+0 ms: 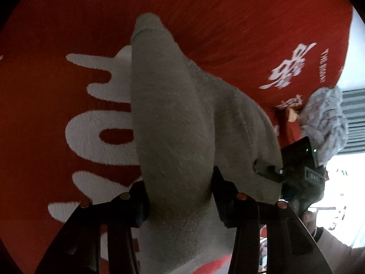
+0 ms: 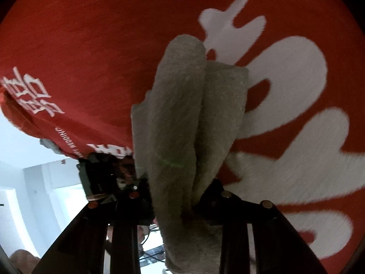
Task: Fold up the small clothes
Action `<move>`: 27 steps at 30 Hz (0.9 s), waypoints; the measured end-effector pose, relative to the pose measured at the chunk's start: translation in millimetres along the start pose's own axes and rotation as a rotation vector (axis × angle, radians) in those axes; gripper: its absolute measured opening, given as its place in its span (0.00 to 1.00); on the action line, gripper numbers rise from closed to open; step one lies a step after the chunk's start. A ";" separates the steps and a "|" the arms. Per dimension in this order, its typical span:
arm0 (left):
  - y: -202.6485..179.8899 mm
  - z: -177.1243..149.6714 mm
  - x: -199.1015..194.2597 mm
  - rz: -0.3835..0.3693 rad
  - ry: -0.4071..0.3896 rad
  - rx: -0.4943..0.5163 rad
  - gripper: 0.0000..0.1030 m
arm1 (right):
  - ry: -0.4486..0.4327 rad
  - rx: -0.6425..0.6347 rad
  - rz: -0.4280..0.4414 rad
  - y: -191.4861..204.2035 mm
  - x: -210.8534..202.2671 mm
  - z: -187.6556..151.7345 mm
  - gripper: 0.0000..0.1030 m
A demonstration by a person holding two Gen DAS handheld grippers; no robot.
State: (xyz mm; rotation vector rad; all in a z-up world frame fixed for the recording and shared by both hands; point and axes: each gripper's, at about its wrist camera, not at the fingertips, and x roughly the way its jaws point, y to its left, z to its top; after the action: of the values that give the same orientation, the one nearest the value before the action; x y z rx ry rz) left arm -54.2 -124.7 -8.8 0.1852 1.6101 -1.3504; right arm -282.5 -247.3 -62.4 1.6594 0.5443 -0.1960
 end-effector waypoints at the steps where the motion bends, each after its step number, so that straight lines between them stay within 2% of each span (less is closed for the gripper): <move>1: -1.9 -1.1 -3.3 -0.005 -0.008 0.002 0.47 | 0.000 -0.001 0.007 4.4 -1.5 -3.9 0.33; 8: -4.8 -17.2 -66.9 -0.029 -0.067 0.031 0.47 | 0.005 -0.005 0.076 35.9 -11.7 -34.0 0.33; 12: 5.9 -33.3 -98.7 0.015 -0.071 0.052 0.47 | 0.035 -0.013 0.092 54.3 8.7 -56.3 0.33; 16: 32.3 -54.0 -124.4 0.068 -0.064 0.046 0.47 | 0.085 -0.009 0.097 58.7 36.4 -80.2 0.33; 20: 64.1 -73.6 -132.9 0.140 -0.052 0.032 0.47 | 0.138 -0.014 0.079 59.2 71.4 -100.4 0.33; 24: 102.3 -87.5 -129.7 0.174 -0.038 -0.031 0.47 | 0.181 -0.063 -0.013 59.2 105.1 -109.9 0.33; 25: 109.9 -90.2 -128.4 0.194 -0.038 -0.038 0.47 | 0.188 -0.091 -0.067 60.9 112.5 -110.1 0.33; 27: 118.7 -95.5 -126.1 0.287 -0.044 -0.023 0.47 | 0.188 -0.158 -0.211 63.9 121.6 -109.7 0.37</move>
State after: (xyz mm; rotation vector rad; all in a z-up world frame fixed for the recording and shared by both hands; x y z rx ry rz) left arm 31.9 53.3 -4.6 0.3562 1.4980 -1.1073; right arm -167.0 -116.8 -39.2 1.4741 0.8575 -0.1471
